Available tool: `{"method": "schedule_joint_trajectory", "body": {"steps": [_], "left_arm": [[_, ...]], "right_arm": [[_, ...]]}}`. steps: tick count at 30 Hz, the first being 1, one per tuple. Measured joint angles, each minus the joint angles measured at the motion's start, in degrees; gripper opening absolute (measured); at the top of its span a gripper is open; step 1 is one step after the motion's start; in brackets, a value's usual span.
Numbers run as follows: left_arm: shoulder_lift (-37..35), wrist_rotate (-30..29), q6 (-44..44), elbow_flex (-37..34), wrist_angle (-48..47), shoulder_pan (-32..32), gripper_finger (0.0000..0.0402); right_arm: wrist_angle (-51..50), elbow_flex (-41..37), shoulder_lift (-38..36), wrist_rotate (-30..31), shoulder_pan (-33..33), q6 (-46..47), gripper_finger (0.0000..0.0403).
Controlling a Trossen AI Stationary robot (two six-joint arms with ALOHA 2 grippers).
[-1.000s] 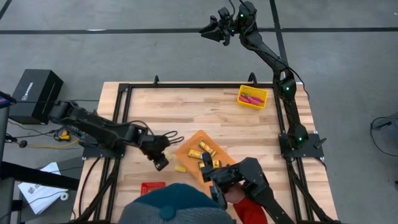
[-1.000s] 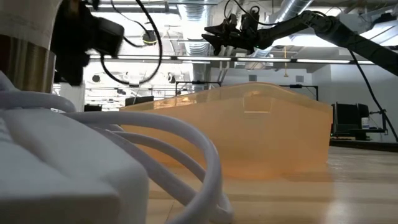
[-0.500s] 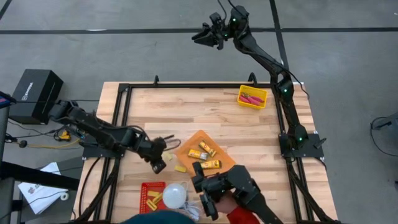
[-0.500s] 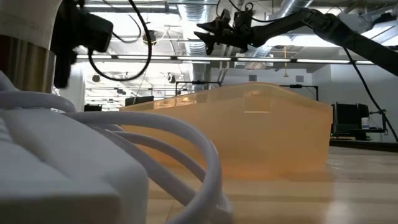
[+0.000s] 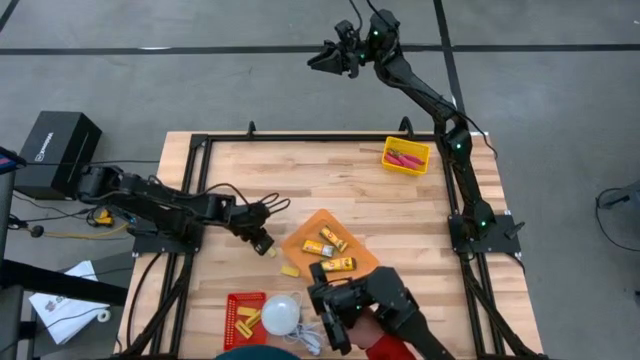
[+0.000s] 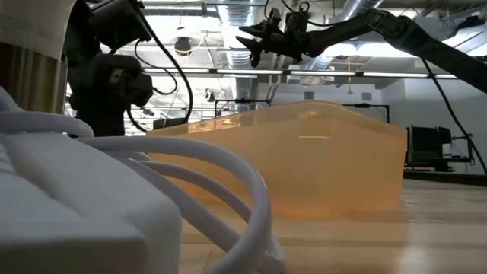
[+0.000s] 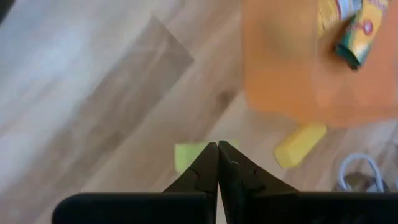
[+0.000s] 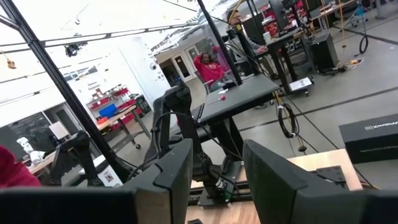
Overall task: Pick & Place School Supplies
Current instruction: Put the green eraser into the red bin
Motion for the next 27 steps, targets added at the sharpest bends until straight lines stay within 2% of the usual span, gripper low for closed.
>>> {"method": "schedule_joint_trajectory", "body": {"steps": [15, 21, 27], "left_arm": [[0.3, 1.0, -5.8, 0.0, 0.0, -3.5, 0.0000], [3.6, 1.2, -6.1, 0.0, 1.9, -3.9, 0.0000], [8.2, 4.3, -6.0, 0.0, 4.9, -3.9, 0.0000]], "right_arm": [[-0.2, 0.0, 0.0, -0.1, -0.9, -1.6, 0.0134], [-0.7, 0.0, 0.0, -0.2, -1.0, -2.9, 0.0134], [-0.8, 0.0, 0.0, -0.2, -1.0, -3.1, 0.0134]]}}
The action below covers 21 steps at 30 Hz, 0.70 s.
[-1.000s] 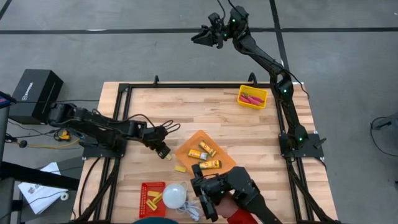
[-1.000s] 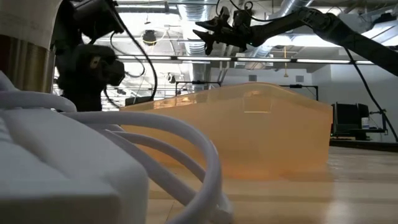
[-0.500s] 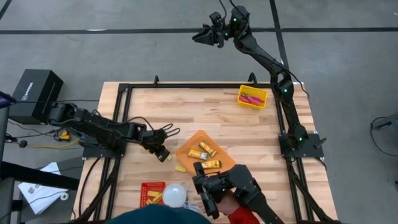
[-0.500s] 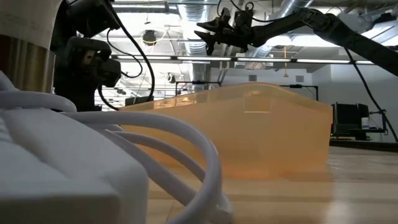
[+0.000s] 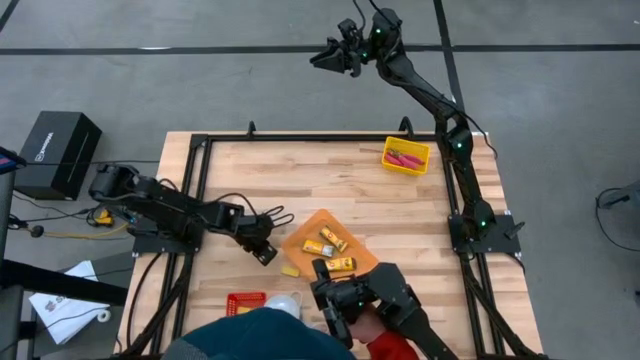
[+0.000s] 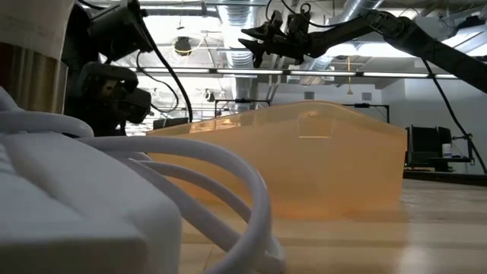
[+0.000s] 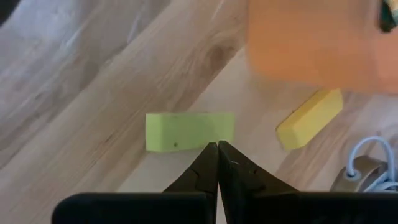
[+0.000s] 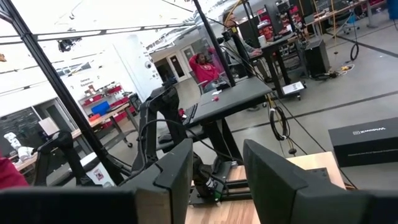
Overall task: Pick & Place School Supplies
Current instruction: Put the green eraser into the red bin
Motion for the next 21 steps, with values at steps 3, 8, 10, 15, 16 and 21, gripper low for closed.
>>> {"method": "schedule_joint_trajectory", "body": {"steps": [3, 8, 10, 15, 16, 21], "left_arm": [[1.1, 0.5, 0.0, 0.0, 0.0, 0.0, 0.0000], [1.4, 0.7, -0.1, -0.8, 1.2, 0.0, 0.0000], [1.4, 1.4, -0.8, -1.8, 1.7, 0.0, 0.0000], [1.3, 2.3, -2.9, -3.1, 3.7, 0.0, 0.0000], [1.3, 2.4, -3.1, -3.2, 3.9, 0.1, 0.0000], [1.3, 2.5, -3.1, -3.3, 4.3, 0.2, 0.0000]], "right_arm": [[0.0, 0.0, 0.0, 0.0, -0.3, 0.0, 0.0134], [0.0, 0.0, 0.0, 0.0, -0.6, 0.0, 0.0134], [0.0, 0.0, 0.0, 0.0, -0.7, 0.0, 0.0134], [0.0, 0.0, 0.0, 0.0, -0.8, 0.0, 0.0135], [0.0, 0.0, 0.0, 0.0, -0.9, 0.0, 0.0135], [0.0, 0.0, 0.0, 0.0, -1.0, -0.1, 0.0135]]}}
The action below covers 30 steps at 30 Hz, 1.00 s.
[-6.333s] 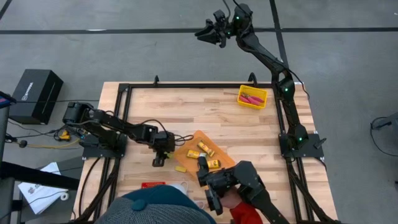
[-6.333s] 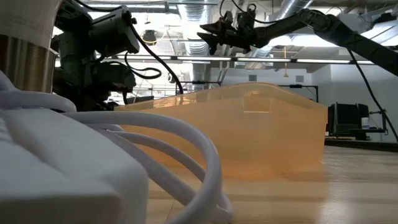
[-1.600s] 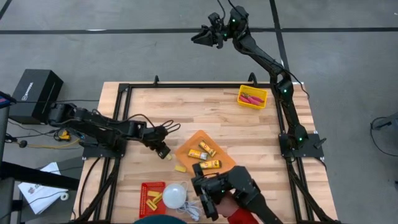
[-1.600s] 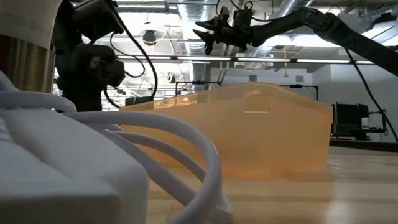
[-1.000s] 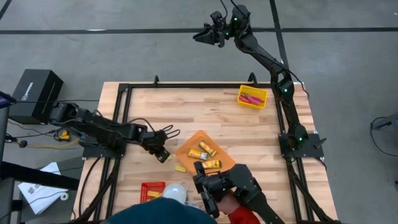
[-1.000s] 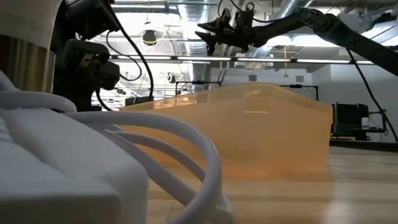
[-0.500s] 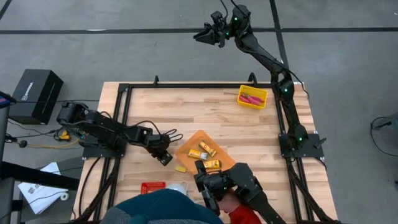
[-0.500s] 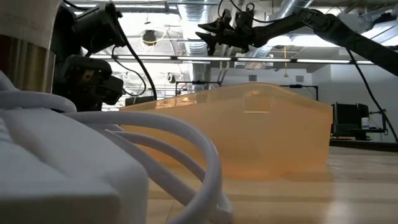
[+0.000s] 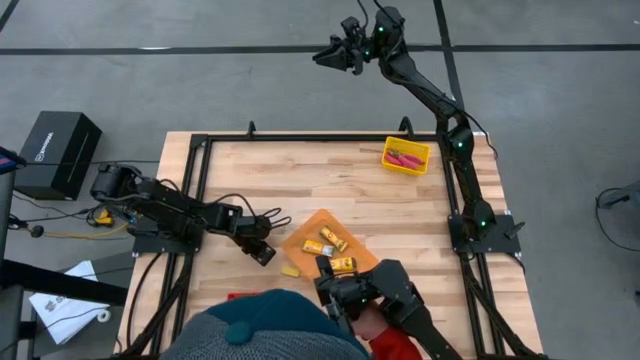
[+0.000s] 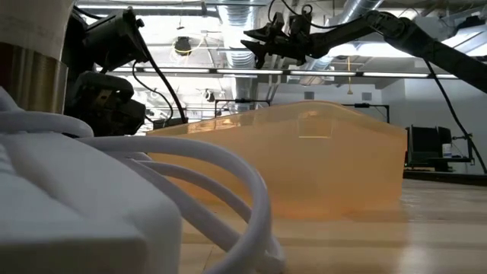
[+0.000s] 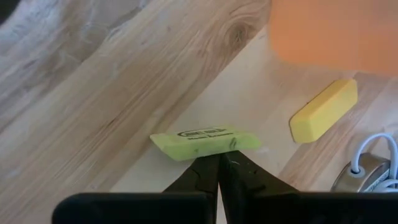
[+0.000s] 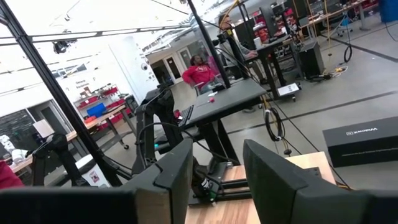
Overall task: Pick & Place School Supplies
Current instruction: Put the green eraser into the red bin
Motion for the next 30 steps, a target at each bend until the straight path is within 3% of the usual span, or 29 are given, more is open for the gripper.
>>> {"method": "schedule_joint_trajectory", "body": {"steps": [10, 15, 30], "left_arm": [[0.0, 0.7, -0.2, -0.3, 0.4, -0.3, 0.0000], [-0.1, 0.6, -4.5, -3.1, 2.6, -1.9, 0.0000], [-1.8, 8.3, -7.0, -4.6, 4.3, -4.5, 0.0006]], "right_arm": [[-0.3, 0.0, 0.0, 0.0, -0.1, -0.8, 0.0137], [-2.2, 0.0, 0.0, -0.1, -0.4, -2.3, 0.0138], [-2.6, 0.0, 0.0, -1.4, -1.6, -2.9, 0.0143]]}}
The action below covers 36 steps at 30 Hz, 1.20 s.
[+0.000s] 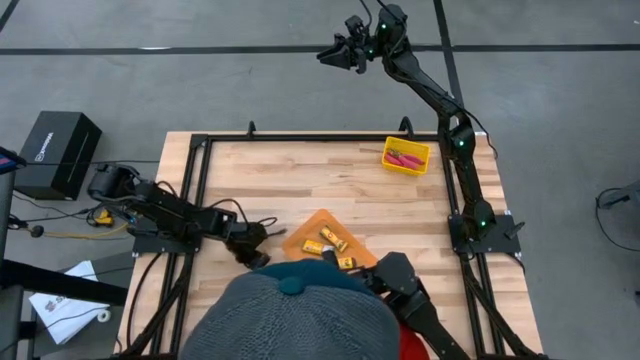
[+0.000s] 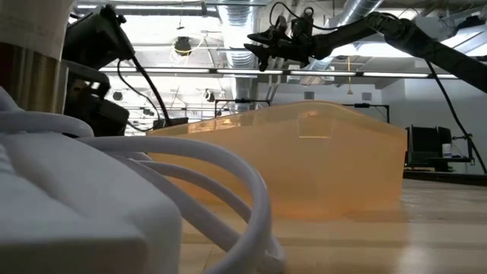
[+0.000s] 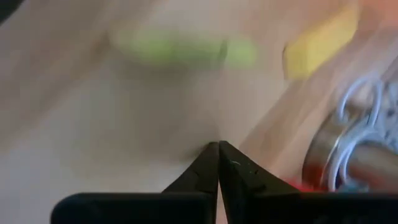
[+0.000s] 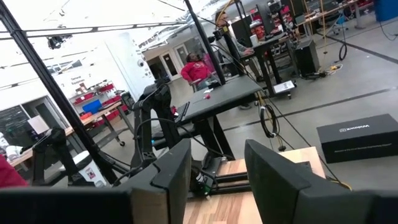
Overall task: Pick & Place School Supplies
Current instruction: Put the green eraser into the red bin
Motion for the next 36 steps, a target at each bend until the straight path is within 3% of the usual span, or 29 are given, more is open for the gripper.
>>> {"method": "schedule_joint_trajectory", "body": {"steps": [4, 10, 19, 23, 29, 36], "left_arm": [[-4.5, 3.3, -1.8, -0.3, -1.9, -0.2, 0.0014], [-15.3, 2.9, -4.9, -0.1, -4.7, -0.8, 0.0027], [-29.0, -2.4, -1.7, 0.0, -16.0, 4.2, 0.0054], [-31.1, -3.1, 6.4, 0.0, -16.3, 10.7, 0.0073], [-29.4, 5.7, 28.5, 2.2, -16.5, 19.5, 0.0114], [-22.1, 8.1, 54.8, 9.4, -24.9, 23.1, 0.0176]], "right_arm": [[0.0, 0.0, 0.0, 0.0, -0.3, 0.0, 0.0143], [0.1, 0.0, 0.0, 0.0, -0.3, 0.0, 0.0142], [0.2, 0.0, 0.0, 0.0, -0.2, 0.0, 0.0141], [0.2, 0.0, 0.0, 0.0, 0.2, 0.4, 0.0142], [1.7, 0.0, 0.0, 0.0, 0.6, 2.9, 0.0143], [1.7, 0.0, 0.0, 0.1, 0.6, 4.8, 0.0141]]}}
